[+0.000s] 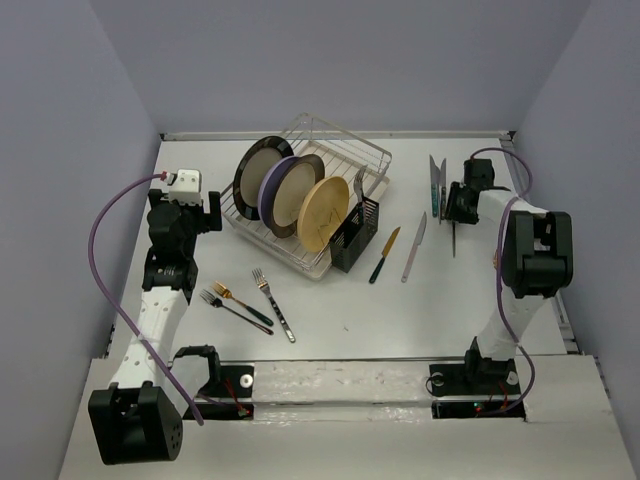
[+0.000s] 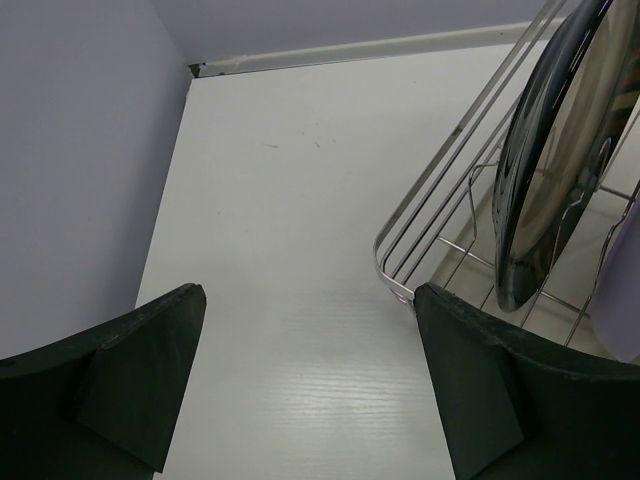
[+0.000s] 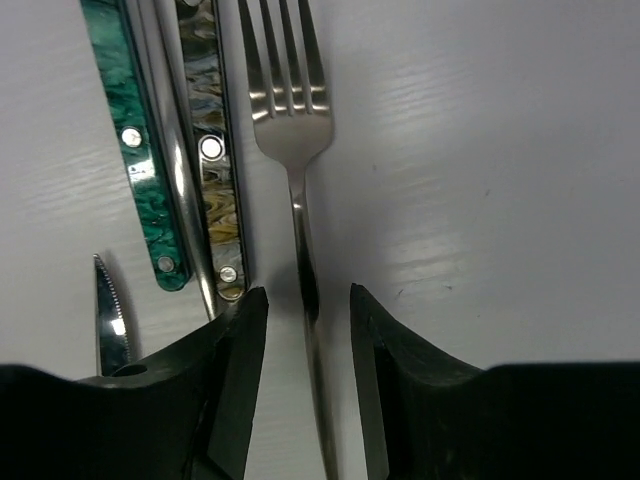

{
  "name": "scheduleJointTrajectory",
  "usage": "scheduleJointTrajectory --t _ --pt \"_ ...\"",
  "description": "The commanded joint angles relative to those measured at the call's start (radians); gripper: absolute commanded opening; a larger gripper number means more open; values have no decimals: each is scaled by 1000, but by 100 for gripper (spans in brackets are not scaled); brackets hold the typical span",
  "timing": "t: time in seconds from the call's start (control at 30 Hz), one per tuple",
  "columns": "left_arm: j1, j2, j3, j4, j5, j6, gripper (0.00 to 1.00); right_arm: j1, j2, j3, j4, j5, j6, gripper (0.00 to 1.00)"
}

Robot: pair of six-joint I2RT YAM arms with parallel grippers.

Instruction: Sort the eating utensils into containers

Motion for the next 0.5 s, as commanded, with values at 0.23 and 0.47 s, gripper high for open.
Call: scheduleJointTrajectory --t 0.23,0.47 --pt "7 -19 -6 48 12 14 99 -1 73 62 -36 77 -14 12" --pt "8 -22 -6 48 12 14 99 -1 -64 45 -12 183 -23 0"
